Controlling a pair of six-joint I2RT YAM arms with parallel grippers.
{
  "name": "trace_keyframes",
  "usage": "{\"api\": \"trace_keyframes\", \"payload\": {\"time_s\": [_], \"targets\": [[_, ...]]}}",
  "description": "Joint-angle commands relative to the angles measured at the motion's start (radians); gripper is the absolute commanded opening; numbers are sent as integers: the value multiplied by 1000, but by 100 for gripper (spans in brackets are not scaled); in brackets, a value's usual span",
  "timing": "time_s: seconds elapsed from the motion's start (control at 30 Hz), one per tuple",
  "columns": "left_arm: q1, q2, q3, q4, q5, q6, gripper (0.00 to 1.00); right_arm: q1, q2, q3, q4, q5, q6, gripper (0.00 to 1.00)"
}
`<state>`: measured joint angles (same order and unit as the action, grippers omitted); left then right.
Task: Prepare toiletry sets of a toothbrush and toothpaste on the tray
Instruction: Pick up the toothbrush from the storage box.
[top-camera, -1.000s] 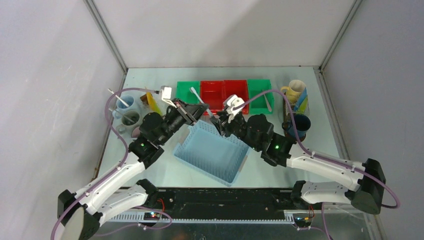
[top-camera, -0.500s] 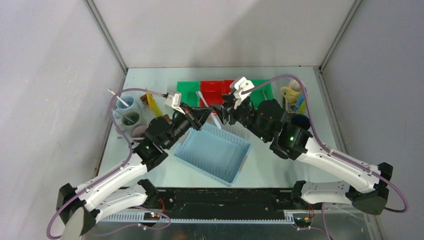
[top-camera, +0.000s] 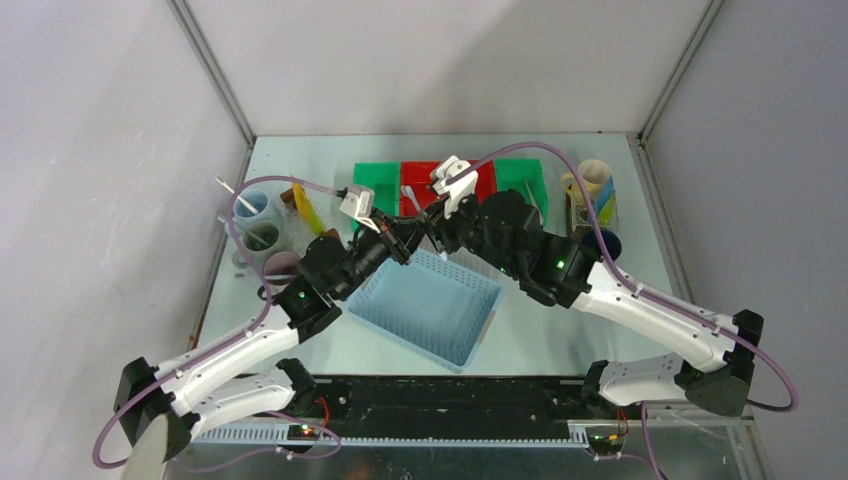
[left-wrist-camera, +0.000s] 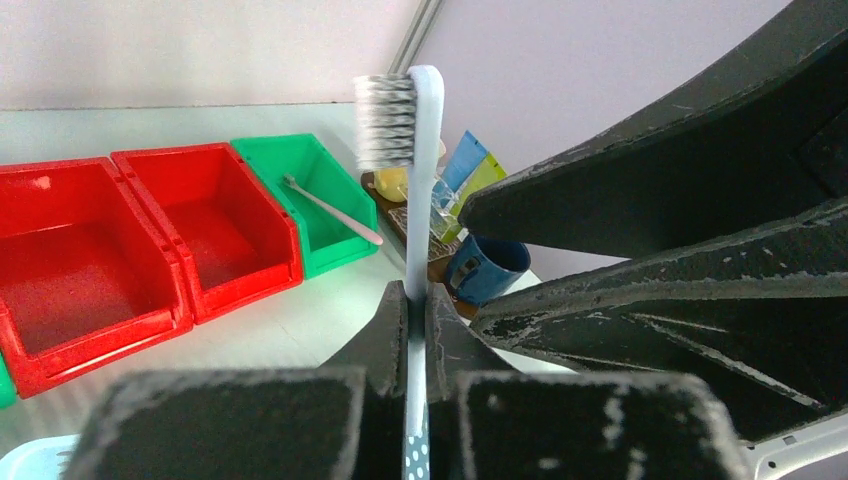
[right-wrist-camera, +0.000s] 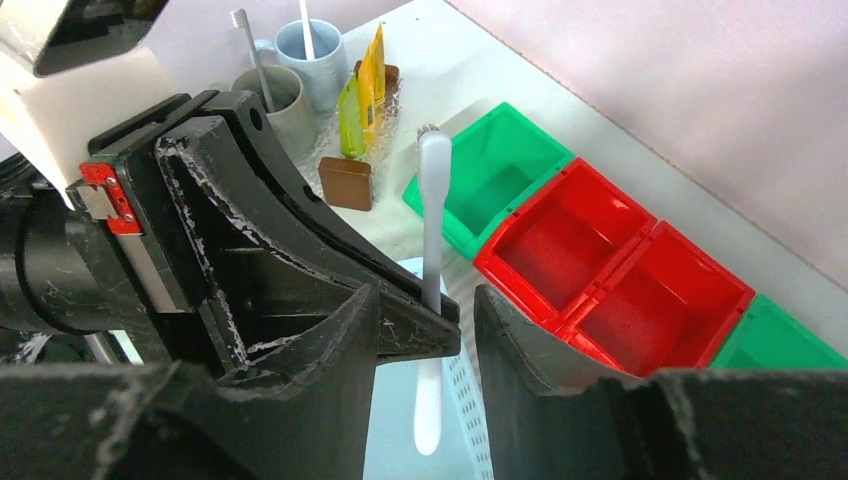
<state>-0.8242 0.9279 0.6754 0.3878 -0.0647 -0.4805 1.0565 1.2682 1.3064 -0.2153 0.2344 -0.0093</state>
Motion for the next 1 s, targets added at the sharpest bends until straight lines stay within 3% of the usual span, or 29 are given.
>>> {"api": "trace_keyframes", "payload": {"time_s": [0.0,0.57,0.8,0.97], "targets": [[-20,7,46,60,-8,35,0,-5,13,56,4,-16,30,42],[-49,10,45,77,-26,34,0,-39,28,56,10,-10,84,34],[-50,18,43,79,-14,39,1,-43,28,55,-36,-51,33,22],[-51,13,35,71,-15,46,3,-74,18,56,-39,-76,12,0]]}}
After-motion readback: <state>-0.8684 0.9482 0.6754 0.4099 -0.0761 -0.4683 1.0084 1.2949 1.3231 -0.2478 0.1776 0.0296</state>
